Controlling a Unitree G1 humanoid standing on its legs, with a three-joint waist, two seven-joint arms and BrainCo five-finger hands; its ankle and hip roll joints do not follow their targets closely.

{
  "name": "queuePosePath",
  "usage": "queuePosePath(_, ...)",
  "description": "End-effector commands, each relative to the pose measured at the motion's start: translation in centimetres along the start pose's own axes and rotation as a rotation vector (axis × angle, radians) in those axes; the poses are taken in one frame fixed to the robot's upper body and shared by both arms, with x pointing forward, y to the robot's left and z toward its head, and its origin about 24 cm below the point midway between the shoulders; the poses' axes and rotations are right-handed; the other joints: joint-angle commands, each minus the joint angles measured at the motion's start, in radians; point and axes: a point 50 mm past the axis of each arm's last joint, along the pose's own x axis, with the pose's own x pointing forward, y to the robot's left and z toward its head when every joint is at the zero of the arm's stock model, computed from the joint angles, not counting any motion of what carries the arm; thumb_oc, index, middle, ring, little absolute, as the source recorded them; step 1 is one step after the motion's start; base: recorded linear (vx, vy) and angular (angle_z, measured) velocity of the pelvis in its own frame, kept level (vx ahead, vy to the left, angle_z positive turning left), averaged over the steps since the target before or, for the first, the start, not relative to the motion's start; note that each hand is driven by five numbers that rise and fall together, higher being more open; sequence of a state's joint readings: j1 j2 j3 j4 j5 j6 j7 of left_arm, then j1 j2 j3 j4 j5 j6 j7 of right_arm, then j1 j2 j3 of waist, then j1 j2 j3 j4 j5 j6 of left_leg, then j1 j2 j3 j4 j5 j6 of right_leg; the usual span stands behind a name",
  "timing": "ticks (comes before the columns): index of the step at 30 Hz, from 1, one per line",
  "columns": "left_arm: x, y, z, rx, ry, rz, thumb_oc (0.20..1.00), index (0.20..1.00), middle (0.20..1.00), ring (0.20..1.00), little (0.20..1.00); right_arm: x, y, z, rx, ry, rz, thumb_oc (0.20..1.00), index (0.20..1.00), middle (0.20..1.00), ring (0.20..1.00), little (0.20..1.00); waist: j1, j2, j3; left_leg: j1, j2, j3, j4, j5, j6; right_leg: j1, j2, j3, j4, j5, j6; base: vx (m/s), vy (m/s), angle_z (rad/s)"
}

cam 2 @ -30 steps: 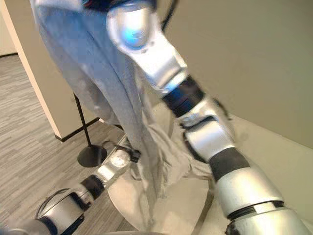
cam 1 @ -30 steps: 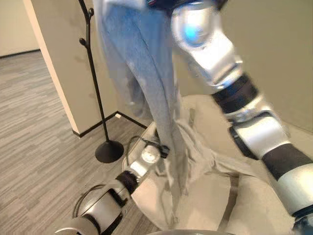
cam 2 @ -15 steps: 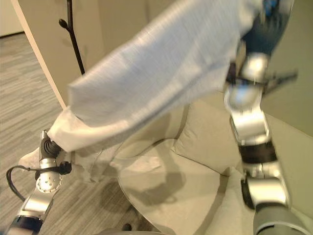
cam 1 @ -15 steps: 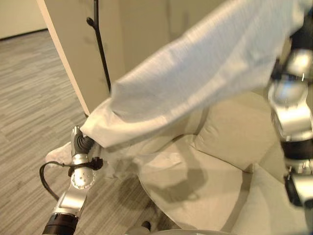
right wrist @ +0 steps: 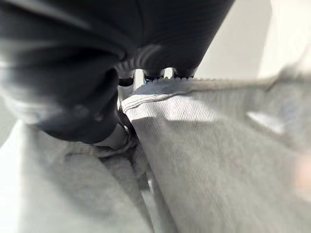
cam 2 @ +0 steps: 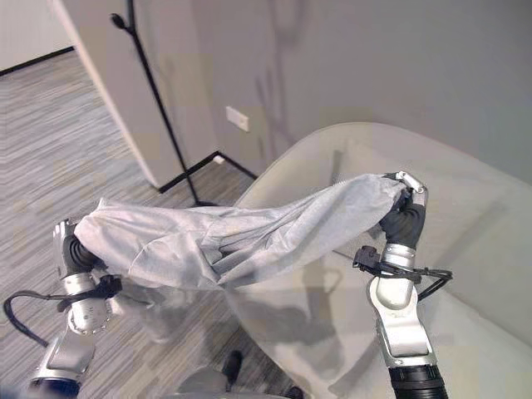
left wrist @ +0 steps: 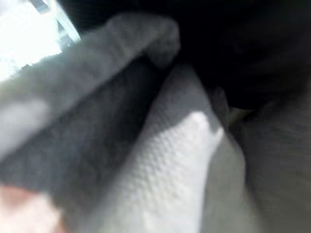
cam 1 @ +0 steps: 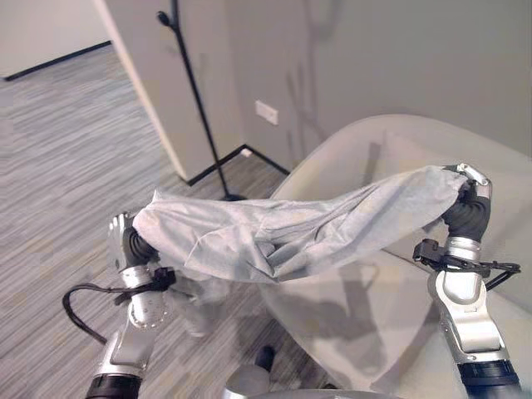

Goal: Hang the clothes on the sofa on the clothes rack.

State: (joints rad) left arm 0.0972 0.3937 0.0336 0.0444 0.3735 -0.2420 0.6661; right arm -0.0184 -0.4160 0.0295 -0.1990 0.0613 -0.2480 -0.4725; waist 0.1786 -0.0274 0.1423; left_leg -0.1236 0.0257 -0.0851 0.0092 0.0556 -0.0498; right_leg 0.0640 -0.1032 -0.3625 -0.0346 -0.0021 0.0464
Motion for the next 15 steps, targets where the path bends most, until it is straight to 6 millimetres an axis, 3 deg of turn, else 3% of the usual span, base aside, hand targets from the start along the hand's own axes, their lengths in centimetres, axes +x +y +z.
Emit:
queuePosePath(1, 0.0, 0.7, 1.5, -0.075, -0.109, -0.037, 0.200, 0.200, 0.200, 0.200, 0.200, 0.4, -0.4, 1.6, 0.048, -0.102, -0.001, 0.200, 0.200, 0.200, 0.200, 0.200, -0.055, -0.071, -0.053, -0.018, 0.190, 0.050, 0.111, -0.037, -0.001, -0.007, -0.087, 0.032, 0.025, -0.015, 0.080, 0.01, 0.341, 0.36)
queuePosePath(2, -0.5, 0.3, 1.5, -0.116, -0.085, -0.064, 0.200, 0.200, 0.200, 0.200, 0.200, 0.4, -0.4, 1.5, 0.048, -0.096, 0.004, 0.200, 0.200, 0.200, 0.200, 0.200, -0.063, -0.069, -0.057, -0.006, 0.235, 0.036, 0.107, -0.020, -0.010, -0.007, -0.108, 0.035, 0.026, -0.014, 0.088, 0.03, 0.251, 0.33)
queuePosePath(3, -0.5, 0.3, 1.4, -0.120, -0.081, -0.067, 0.200, 0.200, 0.200, 0.200, 0.200, 0.4, -0.4, 1.5, 0.047, -0.095, 0.006, 0.200, 0.200, 0.200, 0.200, 0.200, -0.063, -0.064, -0.057, -0.002, 0.240, 0.034, 0.102, -0.018, -0.014, -0.006, -0.103, 0.034, 0.028, -0.016, 0.087, 0.08, 0.474, 0.25)
queuePosePath(4, -1.1, -0.8, 2.0, -0.165, -0.084, -0.148, 0.200, 0.200, 0.200, 0.200, 0.200, 0.6, -0.3, 1.5, 0.048, -0.097, 0.009, 0.200, 0.200, 0.200, 0.200, 0.200, -0.075, -0.053, -0.064, 0.008, 0.325, 0.001, 0.082, 0.050, -0.039, -0.005, -0.140, 0.047, 0.036, -0.018, 0.108, 0.10, 0.535, 0.36)
queuePosePath(6, -1.3, -2.1, 3.1, -0.182, -0.135, -0.244, 0.200, 0.200, 0.200, 0.200, 0.200, 0.8, -0.3, 1.8, 0.063, -0.109, -0.009, 0.200, 0.200, 0.200, 0.200, 0.200, -0.096, -0.031, -0.066, 0.011, 0.415, -0.023, 0.035, 0.136, -0.076, -0.002, -0.171, 0.061, 0.056, -0.025, 0.135, 0.10, 0.654, 0.40)
queuePosePath(9, -1.7, -4.0, 4.8, -0.226, -0.203, -0.351, 0.200, 0.200, 0.200, 0.200, 0.200, 0.9, -1.0, 1.6, 0.017, -0.113, -0.050, 0.200, 0.200, 0.200, 0.200, 0.200, -0.114, -0.007, -0.063, -0.028, 0.481, -0.042, 0.024, 0.193, -0.130, 0.011, -0.237, 0.083, 0.071, -0.023, 0.177, 0.10, 0.737, -0.01)
queuePosePath(10, -1.9, -5.1, 5.9, -0.267, -0.246, -0.413, 0.200, 0.200, 0.200, 0.200, 0.200, 0.5, -1.7, 1.5, -0.014, -0.105, -0.075, 0.200, 0.200, 0.200, 0.200, 0.200, -0.131, 0.013, -0.072, -0.033, 0.464, -0.033, 0.042, 0.062, -0.166, 0.004, -0.288, 0.081, 0.078, 0.005, 0.197, 0.13, 0.901, 0.16)
queuePosePath(11, -2.3, -5.8, 6.6, -0.288, -0.278, -0.464, 0.200, 0.200, 0.200, 0.200, 0.200, 0.1, -2.3, 1.2, -0.047, -0.084, -0.096, 0.200, 0.200, 0.200, 0.200, 0.200, -0.134, 0.016, -0.077, -0.052, 0.429, -0.028, 0.082, -0.018, -0.176, 0.013, -0.325, 0.071, 0.072, 0.045, 0.215, 0.09, 0.642, 0.43)
queuePosePath(12, -2.3, -5.8, 6.7, -0.289, -0.279, -0.465, 0.200, 0.200, 0.200, 0.200, 0.200, 0.1, -2.3, 1.2, -0.048, -0.084, -0.097, 0.200, 0.200, 0.200, 0.200, 0.200, -0.134, 0.015, -0.079, -0.057, 0.426, -0.030, 0.086, -0.019, -0.175, 0.012, -0.327, 0.070, 0.070, 0.047, 0.215, 0.07, 0.571, 0.71)
queuePosePath(13, -2.7, -6.8, 7.2, -0.298, -0.315, -0.528, 0.200, 0.200, 0.200, 0.200, 0.200, -0.5, -2.8, 0.9, -0.091, -0.068, -0.139, 0.200, 0.200, 0.200, 0.200, 0.200, -0.137, -0.007, -0.069, -0.101, 0.347, -0.025, 0.176, -0.091, -0.164, 0.013, -0.396, 0.073, 0.069, 0.219, 0.215, 0.03, 0.355, 0.87)
queuePosePath(14, -2.7, -6.8, 7.2, -0.298, -0.316, -0.528, 0.200, 0.200, 0.200, 0.200, 0.200, -0.5, -2.8, 0.9, -0.091, -0.067, -0.140, 0.200, 0.200, 0.200, 0.200, 0.200, -0.137, -0.010, -0.070, -0.106, 0.343, -0.026, 0.182, -0.095, -0.162, 0.014, -0.399, 0.071, 0.066, 0.221, 0.215, 0.05, 0.530, 0.72)
queuePosePath(15, -2.5, -6.8, 7.2, -0.274, -0.338, -0.551, 0.200, 0.200, 0.200, 0.200, 0.200, -0.7, -2.6, 0.5, -0.059, -0.042, -0.164, 0.200, 0.200, 0.200, 0.200, 0.200, -0.137, -0.023, -0.067, -0.113, 0.310, -0.020, 0.189, -0.118, -0.144, -0.001, -0.431, 0.064, 0.083, 0.293, 0.215, 0.04, 0.544, 0.78)
